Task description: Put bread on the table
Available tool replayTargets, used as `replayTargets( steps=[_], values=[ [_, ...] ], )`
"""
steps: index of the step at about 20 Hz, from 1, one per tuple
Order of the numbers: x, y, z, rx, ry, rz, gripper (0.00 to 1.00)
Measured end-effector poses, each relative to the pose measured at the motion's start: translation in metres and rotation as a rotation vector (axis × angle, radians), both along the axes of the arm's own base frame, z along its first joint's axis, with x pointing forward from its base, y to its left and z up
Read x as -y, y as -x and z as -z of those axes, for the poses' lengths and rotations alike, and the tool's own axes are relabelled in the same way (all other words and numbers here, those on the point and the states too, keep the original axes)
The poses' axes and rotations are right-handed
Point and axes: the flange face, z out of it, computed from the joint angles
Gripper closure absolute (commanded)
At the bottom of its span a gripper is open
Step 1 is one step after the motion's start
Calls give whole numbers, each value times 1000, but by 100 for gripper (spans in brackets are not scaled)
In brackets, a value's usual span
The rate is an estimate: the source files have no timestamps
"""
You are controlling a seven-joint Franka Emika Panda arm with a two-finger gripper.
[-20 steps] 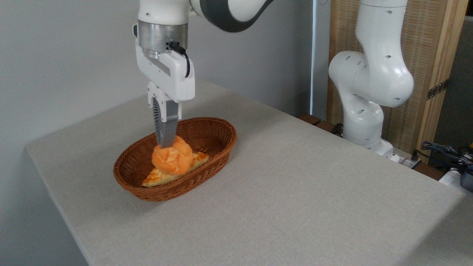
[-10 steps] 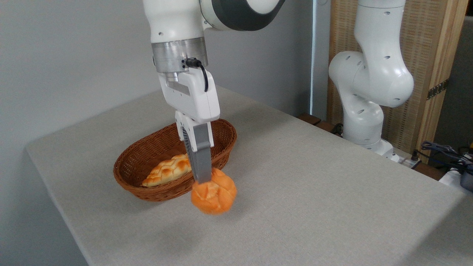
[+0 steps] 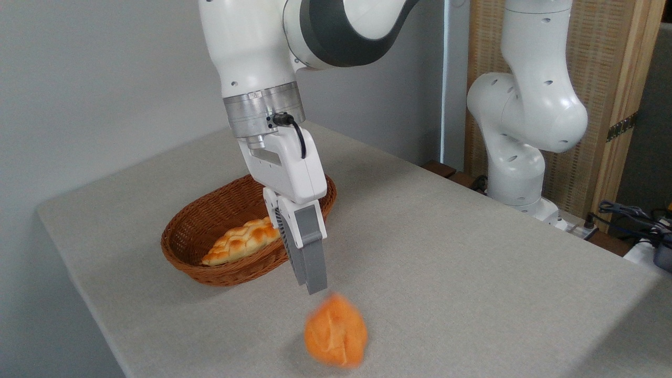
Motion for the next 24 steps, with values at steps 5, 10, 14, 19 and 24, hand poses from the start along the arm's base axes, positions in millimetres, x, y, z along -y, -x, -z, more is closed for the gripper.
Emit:
replayTargets(
  steps=[5, 10, 14, 19, 24],
  values=[
    [9, 3, 10, -15, 1, -3, 0],
    [13, 3, 4, 12, 33, -61, 0],
    [19, -1, -26, 62, 151, -107, 0],
    [31, 0, -68, 50, 322, -227, 0],
    [64, 7, -94, -12, 450, -218, 0]
  ],
)
